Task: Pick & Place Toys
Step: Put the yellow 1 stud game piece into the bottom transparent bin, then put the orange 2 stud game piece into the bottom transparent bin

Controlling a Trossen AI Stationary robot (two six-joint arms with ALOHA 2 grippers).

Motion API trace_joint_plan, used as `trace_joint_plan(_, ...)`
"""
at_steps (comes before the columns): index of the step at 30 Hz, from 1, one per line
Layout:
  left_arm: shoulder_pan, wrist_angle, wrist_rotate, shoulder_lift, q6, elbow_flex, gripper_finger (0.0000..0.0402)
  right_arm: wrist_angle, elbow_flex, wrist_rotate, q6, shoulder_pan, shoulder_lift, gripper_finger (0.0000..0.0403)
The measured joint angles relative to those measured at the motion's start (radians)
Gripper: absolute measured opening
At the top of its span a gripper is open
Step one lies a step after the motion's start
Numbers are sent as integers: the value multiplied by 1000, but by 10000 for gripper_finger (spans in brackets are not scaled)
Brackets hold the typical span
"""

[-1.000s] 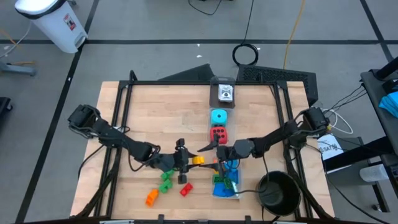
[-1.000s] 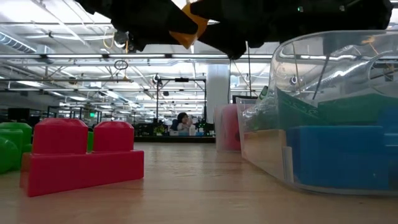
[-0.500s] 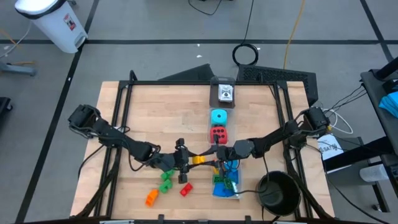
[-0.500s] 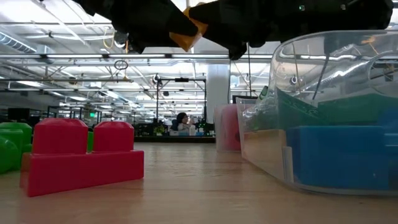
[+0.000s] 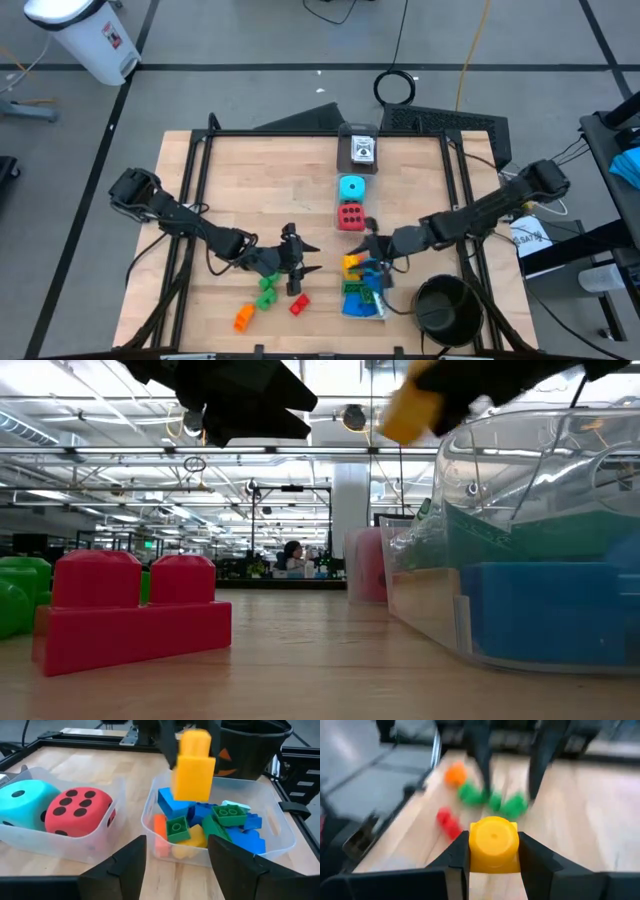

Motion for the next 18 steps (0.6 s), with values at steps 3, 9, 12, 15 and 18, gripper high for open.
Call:
trace_joint_plan(3,1,2,0,0,0,0,217,-160,0,0,67,32,-50,99)
trace_joint_plan(9,1,2,0,0,1,0,218,-261,0,2,101,57,-43,99)
trace_joint_plan(12,1,8,0,0,1,0,218,-266,-2,5,104,57,-19,127)
trace_joint_plan(15,1,10,-1,0,2,0,218,-254,0,8,105,56,8,180)
trace_joint_plan(18,1,10,-1,0,3,0,218,-260,-2,8,108,55,23,226)
